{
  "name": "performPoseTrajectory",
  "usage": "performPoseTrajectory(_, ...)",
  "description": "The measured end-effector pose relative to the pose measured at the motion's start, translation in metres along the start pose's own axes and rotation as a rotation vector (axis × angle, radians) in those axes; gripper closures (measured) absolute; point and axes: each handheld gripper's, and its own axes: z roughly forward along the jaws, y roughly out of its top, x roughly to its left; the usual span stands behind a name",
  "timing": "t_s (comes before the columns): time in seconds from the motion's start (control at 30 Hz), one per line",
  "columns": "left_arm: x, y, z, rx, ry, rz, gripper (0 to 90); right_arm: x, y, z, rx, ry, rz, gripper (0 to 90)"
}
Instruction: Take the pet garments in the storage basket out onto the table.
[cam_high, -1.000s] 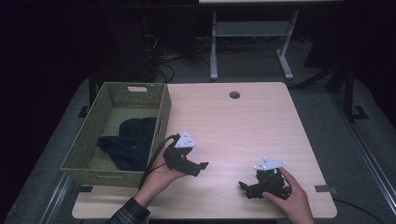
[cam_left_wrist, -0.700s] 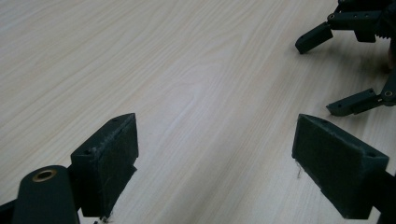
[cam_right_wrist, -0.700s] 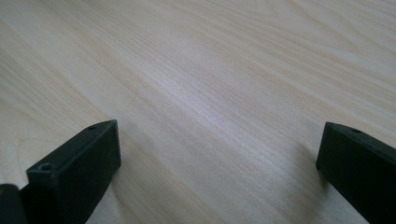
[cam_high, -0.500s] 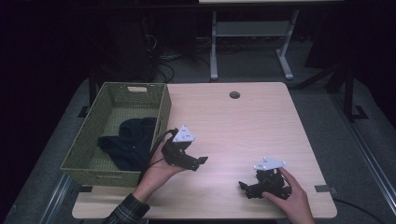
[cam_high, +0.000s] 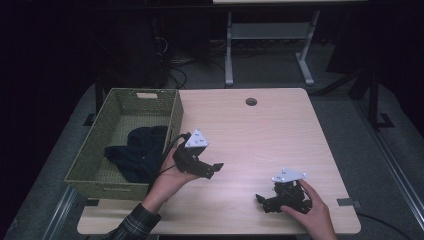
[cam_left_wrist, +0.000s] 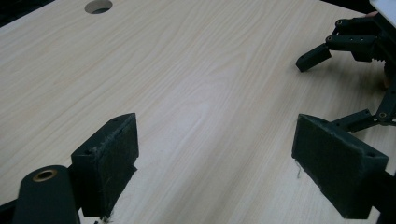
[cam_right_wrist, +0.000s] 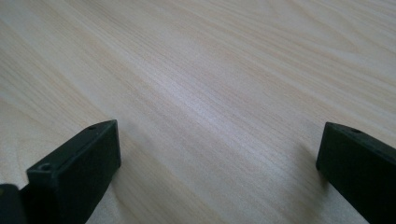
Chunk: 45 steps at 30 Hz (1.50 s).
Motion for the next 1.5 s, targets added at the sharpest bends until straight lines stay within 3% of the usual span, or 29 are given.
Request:
performPoseTrajectory(0.43,0.009,0.011,-0.014,-0.046,0.013,-0.004,14.1,0.0,0.0,0.0,0.0,0.0,0.0,0.0)
performPoseTrajectory(0.7,0.017,0.016,-0.02,-0.049,0.013,-0.022,13.9,0.0,0.0,0.0,0.0,0.0,0.0,0.0)
performPoseTrajectory(0.9,0.024,0.019,-0.027,-0.072,0.023,-0.058,12.8,0.0,0.0,0.0,0.0,0.0,0.001,0.0)
performPoseTrajectory(1.5,0.049,0.028,-0.046,-0.061,0.035,-0.063,12.7,0.0,0.0,0.0,0.0,0.0,0.0,0.0)
